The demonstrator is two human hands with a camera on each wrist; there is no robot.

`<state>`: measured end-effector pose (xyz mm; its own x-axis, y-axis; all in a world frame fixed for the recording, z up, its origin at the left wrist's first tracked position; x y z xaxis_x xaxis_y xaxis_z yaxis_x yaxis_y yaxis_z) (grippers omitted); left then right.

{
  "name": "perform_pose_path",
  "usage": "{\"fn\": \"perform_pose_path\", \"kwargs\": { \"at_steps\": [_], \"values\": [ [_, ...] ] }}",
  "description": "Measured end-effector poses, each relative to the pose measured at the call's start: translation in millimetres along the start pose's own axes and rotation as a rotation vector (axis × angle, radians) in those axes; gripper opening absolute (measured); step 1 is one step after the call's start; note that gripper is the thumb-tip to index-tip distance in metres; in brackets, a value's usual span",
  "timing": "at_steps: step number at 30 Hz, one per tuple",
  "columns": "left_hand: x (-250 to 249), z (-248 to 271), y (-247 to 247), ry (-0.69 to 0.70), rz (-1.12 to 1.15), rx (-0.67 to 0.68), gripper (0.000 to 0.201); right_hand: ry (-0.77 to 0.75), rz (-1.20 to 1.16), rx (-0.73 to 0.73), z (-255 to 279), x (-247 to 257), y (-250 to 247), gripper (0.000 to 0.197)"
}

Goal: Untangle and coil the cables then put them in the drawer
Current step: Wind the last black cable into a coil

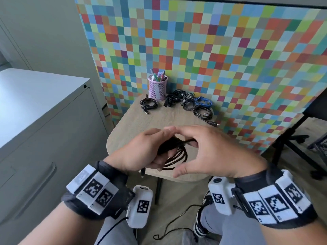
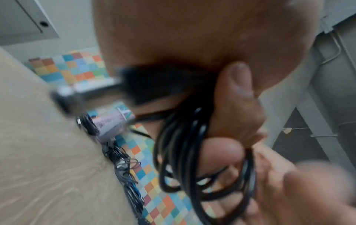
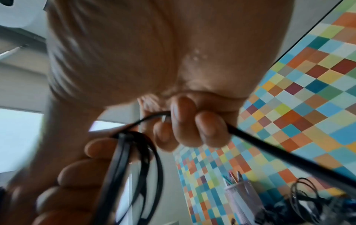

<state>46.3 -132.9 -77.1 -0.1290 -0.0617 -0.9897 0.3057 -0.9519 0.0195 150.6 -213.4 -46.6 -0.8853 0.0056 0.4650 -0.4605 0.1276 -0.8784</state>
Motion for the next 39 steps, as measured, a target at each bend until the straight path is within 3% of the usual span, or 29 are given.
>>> {"fn": "perform_pose_path", "kwargs": {
  "at_steps": [3, 5, 9, 12, 16, 18, 20, 22, 25, 27, 29, 31, 32, 35, 39],
  "values": [
    [-1.7, 4.6, 5.6, 0.053, 0.037, 0.108, 0.054, 0.011, -0.054, -0.062, -7.1, -15.1, 7.2, 0.038],
    [-5.7, 7.2, 10.9, 0.092, 0.079, 0.183, 0.046, -0.031, -0.174, -0.123, -11.5, -14.9, 12.9, 0.015],
    [-14.9, 7.9, 7.2, 0.195, 0.186, 0.169, 0.032, -0.065, -0.299, -0.217, -16.3, -8.9, 13.0, 0.017],
    [-23.0, 13.3, -11.4, 0.256, 0.407, -0.021, 0.032, -0.045, -0.517, -0.253, -13.1, -29.3, 3.4, 0.036],
    [-33.1, 24.0, -52.8, 0.439, 0.571, -0.351, 0.034, 0.152, -0.718, -0.456, 10.1, -84.1, -22.0, 0.021],
    [-33.9, 25.6, -62.7, 0.49, 0.602, -0.455, 0.035, 0.267, -0.521, -0.495, 16.1, -100.7, -25.8, 0.02],
    [-32.9, 22.5, -60.2, 0.51, 0.596, -0.499, 0.034, 0.336, -0.195, -0.359, 9.3, -99.1, -13.5, 0.02],
    [-32.6, 17.9, -50.3, 0.518, 0.495, -0.511, 0.031, 0.354, 0.025, -0.1, 0.2, -82.0, 14.0, 0.019],
    [-29.6, 7.5, -30.7, 0.463, 0.14, -0.446, 0.021, 0.236, 0.245, 0.158, -6.8, -36.8, 51.4, 0.041],
    [-21.5, 0.3, -17.5, 0.397, -0.139, -0.365, 0.016, 0.14, 0.235, 0.174, -7.3, -9.1, 56.3, 0.033],
    [-8.6, -3.5, -14.7, 0.29, -0.467, -0.342, 0.016, 0.077, 0.114, 0.089, -4.9, 7.0, 41.3, 0.019],
    [2.0, -2.3, -13.9, 0.179, -0.496, -0.26, 0.02, 0.023, 0.031, -0.054, -2.7, 12.2, 16.9, 0.011],
    [6.7, -1.5, -12.7, 0.149, -0.389, -0.189, 0.026, 0.023, 0.002, -0.146, -0.9, 9.8, 3.1, 0.012],
    [6.3, 3.5, -0.6, 0.081, -0.084, -0.022, 0.036, 0.072, -0.077, -0.342, 4.1, -3.8, -25.9, 0.046],
    [-0.3, 2.4, 4.5, 0.074, 0.142, 0.01, 0.061, 0.017, -0.167, -0.079, 3.7, 0.8, -13.1, 0.089]
  ]
}}
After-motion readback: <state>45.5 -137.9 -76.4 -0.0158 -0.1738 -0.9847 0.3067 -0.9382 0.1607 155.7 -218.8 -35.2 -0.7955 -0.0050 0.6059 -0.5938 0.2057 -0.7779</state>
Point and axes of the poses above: each hand's wrist, its own z-axis away from the middle knuckle, its own y-axis out of the palm, x = y × z, the point moved 7 cm from there along -z, towards the middle knuckle, and after that the axes turned 4 degrees about z, right-handed, at the moved point
